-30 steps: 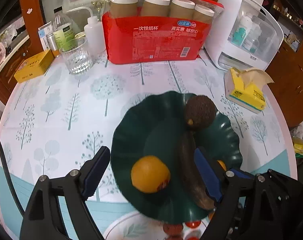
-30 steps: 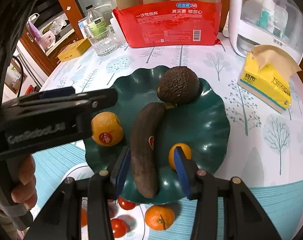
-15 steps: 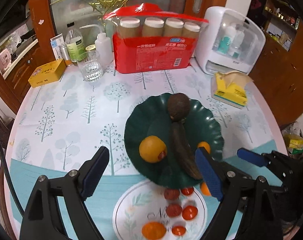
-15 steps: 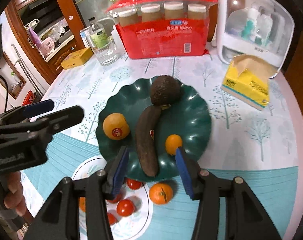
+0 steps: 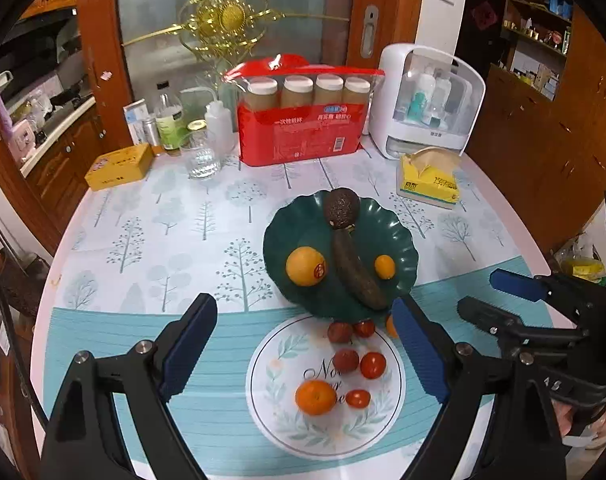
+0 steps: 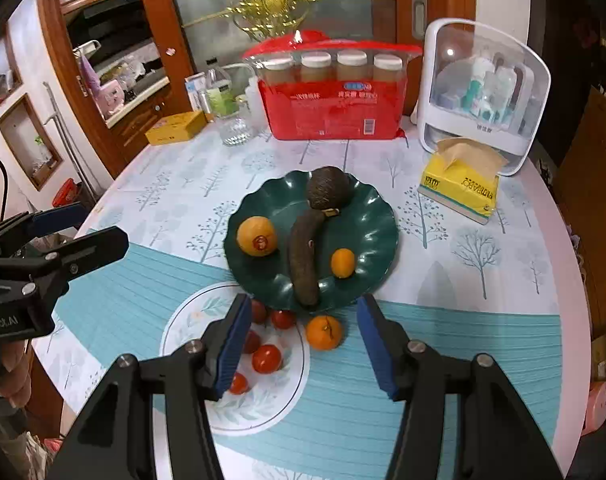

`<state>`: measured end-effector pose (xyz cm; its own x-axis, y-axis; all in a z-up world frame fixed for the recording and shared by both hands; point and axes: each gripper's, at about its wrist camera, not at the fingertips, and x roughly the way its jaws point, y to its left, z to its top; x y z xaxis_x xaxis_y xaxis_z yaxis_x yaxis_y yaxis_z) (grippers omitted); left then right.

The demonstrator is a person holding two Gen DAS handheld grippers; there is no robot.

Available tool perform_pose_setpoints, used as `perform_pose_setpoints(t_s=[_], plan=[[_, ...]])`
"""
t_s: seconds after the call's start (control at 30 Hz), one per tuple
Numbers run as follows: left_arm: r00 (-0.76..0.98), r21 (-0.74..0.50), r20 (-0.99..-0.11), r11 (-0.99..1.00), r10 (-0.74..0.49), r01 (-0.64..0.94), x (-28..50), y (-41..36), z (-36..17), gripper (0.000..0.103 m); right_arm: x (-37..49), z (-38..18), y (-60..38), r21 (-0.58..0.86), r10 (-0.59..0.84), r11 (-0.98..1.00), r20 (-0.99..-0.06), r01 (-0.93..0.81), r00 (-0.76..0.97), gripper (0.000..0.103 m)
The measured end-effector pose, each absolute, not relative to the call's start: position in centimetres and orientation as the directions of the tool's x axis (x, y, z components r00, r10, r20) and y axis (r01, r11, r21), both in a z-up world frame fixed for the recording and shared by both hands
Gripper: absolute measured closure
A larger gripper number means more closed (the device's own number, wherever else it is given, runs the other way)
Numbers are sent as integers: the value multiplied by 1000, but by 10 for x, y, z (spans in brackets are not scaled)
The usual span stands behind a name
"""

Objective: Organize fruits
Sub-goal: 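Lift both tools away from the green plate, then grasp an orange with the left tool while the right tool grasps a cherry tomato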

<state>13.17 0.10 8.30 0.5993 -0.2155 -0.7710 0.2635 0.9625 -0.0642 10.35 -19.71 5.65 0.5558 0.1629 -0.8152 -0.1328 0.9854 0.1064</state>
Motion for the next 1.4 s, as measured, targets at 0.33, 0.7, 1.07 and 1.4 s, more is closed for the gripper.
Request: perform_pose_setpoints(t_s=[0.33, 0.7, 1.07, 1.4], plan=[[658, -28, -734, 976, -168, 218, 85, 19, 64, 15, 49, 68, -192, 128, 205, 978, -741, -165, 640, 48], [666, -5, -731, 977, -150, 215, 71, 12, -21, 15, 30, -18, -167, 109, 232, 965, -776, -238, 586, 48], [544, -88, -816, 972, -197, 219, 88, 15, -88, 25, 35, -91, -128, 95, 257, 938, -834, -332, 488, 50], [514, -123, -829, 968, -220, 217, 95, 17, -99, 26, 54, -105, -117, 40, 213, 942, -838, -334, 502, 72]])
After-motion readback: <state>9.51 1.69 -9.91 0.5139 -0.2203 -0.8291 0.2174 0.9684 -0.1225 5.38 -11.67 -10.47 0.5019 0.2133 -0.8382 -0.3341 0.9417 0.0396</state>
